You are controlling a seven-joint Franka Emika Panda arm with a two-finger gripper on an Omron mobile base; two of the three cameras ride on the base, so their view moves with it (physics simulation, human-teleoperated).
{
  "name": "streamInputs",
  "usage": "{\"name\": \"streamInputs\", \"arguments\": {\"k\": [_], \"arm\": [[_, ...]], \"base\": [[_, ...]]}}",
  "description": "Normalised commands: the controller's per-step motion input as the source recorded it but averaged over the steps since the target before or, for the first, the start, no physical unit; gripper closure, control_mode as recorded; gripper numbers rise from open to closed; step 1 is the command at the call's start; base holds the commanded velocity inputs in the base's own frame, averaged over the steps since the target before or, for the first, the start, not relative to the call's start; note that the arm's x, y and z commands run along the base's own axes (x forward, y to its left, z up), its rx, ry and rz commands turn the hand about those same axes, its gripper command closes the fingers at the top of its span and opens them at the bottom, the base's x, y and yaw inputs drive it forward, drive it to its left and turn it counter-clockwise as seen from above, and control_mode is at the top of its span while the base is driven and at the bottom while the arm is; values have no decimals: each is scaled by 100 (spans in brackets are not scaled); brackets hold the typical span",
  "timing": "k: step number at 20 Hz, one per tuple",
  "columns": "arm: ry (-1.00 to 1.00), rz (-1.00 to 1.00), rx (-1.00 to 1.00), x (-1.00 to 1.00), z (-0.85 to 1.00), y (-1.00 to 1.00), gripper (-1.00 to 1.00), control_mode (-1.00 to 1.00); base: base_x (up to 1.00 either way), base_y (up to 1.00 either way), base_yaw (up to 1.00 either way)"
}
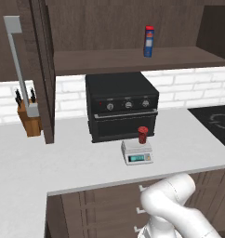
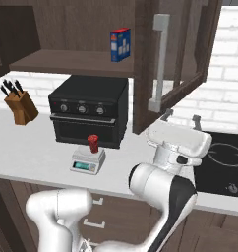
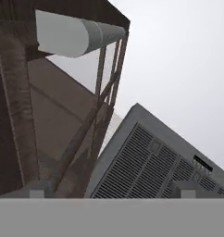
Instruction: Pick the yogurt and place it on the digital scale for weighing, and close the cabinet.
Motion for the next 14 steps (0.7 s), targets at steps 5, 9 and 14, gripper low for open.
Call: {"name": "streamInputs", "arguments": {"k": [5,9,14], "arm": [[-28,8,-22,0,79,100,-100,-100],[-35,6,-24,0,97,100,-100,-100],[-58,9,-20,3,100,99,-100,-100]], "base": [[0,0,0],[0,0,0],[0,0,0]]}}
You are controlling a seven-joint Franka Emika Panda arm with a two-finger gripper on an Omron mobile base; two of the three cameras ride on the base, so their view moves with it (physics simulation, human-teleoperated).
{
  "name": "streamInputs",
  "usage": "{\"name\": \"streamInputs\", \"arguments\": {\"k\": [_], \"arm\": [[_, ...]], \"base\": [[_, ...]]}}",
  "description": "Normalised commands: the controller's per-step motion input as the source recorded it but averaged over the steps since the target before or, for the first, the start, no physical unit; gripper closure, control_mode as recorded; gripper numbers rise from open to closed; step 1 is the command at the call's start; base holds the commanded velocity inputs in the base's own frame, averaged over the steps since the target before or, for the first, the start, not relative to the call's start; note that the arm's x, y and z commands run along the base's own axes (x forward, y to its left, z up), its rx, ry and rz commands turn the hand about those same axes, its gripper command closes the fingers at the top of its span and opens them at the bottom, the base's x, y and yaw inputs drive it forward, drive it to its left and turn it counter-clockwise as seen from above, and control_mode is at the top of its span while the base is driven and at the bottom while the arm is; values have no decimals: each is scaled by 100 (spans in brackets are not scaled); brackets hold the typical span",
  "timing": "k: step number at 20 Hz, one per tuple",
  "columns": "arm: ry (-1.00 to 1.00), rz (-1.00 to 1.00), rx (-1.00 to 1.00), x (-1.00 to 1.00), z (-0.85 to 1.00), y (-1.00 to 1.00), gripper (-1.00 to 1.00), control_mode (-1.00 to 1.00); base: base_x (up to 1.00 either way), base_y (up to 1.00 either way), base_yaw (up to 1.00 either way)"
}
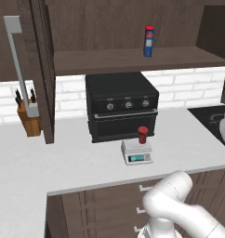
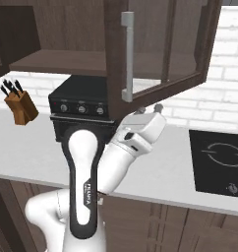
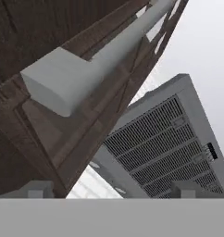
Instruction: Pick the yogurt and place it on the digital scale for weighing, and close the cabinet.
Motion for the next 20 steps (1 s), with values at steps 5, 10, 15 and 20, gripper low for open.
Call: {"name": "streamInputs", "arguments": {"k": [5,10,15,20], "arm": [[-68,20,-5,19,99,75,-100,-100],[-64,25,0,44,96,55,-100,-100],[-61,27,0,54,89,43,-100,-100],[-50,23,-3,52,99,48,-100,-100]], "base": [[0,0,0],[0,0,0],[0,0,0],[0,0,0]]}}
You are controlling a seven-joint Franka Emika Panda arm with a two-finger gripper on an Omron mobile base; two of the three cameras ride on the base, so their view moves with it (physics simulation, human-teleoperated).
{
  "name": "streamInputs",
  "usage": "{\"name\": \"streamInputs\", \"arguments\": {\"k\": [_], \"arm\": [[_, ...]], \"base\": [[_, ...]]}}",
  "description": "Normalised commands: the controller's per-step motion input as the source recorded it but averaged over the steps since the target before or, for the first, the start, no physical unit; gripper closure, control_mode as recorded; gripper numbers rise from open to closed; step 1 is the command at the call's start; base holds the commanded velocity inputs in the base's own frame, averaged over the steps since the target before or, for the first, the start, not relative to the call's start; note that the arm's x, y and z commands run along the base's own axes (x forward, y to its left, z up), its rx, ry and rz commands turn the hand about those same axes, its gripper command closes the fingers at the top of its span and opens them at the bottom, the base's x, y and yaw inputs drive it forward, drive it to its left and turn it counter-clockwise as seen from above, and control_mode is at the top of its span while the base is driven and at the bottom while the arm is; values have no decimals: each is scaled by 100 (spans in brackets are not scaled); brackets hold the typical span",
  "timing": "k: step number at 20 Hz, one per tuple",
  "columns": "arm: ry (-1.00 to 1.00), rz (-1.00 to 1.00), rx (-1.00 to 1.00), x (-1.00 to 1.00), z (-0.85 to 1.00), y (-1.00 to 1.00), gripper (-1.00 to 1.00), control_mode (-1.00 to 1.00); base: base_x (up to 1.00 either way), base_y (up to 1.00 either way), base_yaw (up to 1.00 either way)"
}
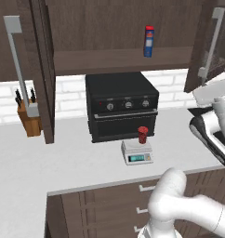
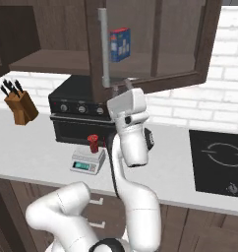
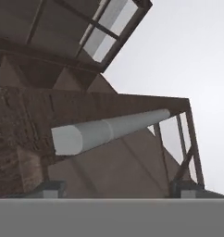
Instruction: Pick the yogurt and place it on the digital scale for weighing, and close the cabinet.
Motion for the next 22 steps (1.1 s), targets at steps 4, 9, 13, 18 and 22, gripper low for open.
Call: {"name": "streamInputs", "arguments": {"k": [4,9,13,18,22], "arm": [[-22,8,-9,75,80,42,-100,-100],[0,-1,-4,100,25,28,-100,-100],[1,-4,-4,99,7,34,-100,-100],[9,-7,-8,100,0,50,-100,-100],[4,-1,-1,96,0,6,-100,-100]], "base": [[0,0,0],[0,0,0],[0,0,0],[0,0,0],[0,0,0]]}}
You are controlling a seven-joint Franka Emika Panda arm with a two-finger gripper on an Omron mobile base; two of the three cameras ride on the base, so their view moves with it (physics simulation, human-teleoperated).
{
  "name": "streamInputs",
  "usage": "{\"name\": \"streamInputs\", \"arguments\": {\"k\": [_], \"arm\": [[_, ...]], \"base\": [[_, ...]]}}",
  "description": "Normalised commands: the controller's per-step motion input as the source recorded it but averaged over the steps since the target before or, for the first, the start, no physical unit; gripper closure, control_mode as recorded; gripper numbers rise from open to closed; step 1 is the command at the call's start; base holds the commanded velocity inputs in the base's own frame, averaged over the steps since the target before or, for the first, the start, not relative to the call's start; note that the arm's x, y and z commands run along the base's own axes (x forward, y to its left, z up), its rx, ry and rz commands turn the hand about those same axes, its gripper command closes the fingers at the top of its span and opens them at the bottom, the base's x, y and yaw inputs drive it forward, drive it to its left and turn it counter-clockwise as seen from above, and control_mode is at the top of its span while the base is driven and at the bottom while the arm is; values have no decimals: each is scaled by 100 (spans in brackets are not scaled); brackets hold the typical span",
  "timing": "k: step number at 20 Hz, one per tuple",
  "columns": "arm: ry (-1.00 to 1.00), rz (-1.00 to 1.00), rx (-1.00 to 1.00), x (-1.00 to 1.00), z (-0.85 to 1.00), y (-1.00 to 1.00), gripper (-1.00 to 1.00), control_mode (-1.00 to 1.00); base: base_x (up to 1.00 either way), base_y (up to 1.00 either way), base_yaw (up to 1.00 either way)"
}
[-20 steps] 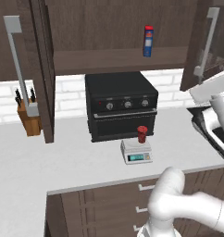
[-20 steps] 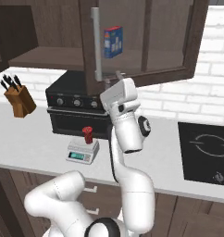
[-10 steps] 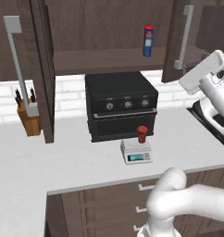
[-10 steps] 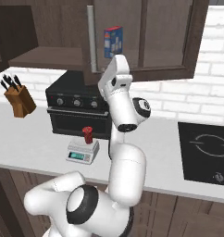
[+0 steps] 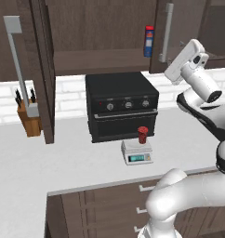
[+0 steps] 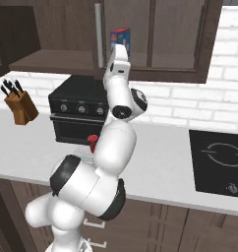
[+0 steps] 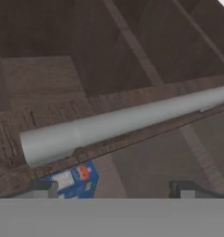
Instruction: Pick the yogurt and place it on the digital scale for weighing, and close the cabinet.
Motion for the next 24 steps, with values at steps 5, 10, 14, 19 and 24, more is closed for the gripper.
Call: {"name": "streamInputs", "arguments": {"k": [5,10,14,19,24], "arm": [[0,0,0,78,0,0,-100,-100],[0,0,0,68,-20,-1,-100,-100],[-4,0,0,3,-16,-20,-100,-100],[-21,0,3,-100,28,-41,-100,-100],[-25,0,0,-100,4,14,-100,-100]], "base": [[0,0,0],[0,0,0],[0,0,0],[0,0,0],[0,0,0]]}}
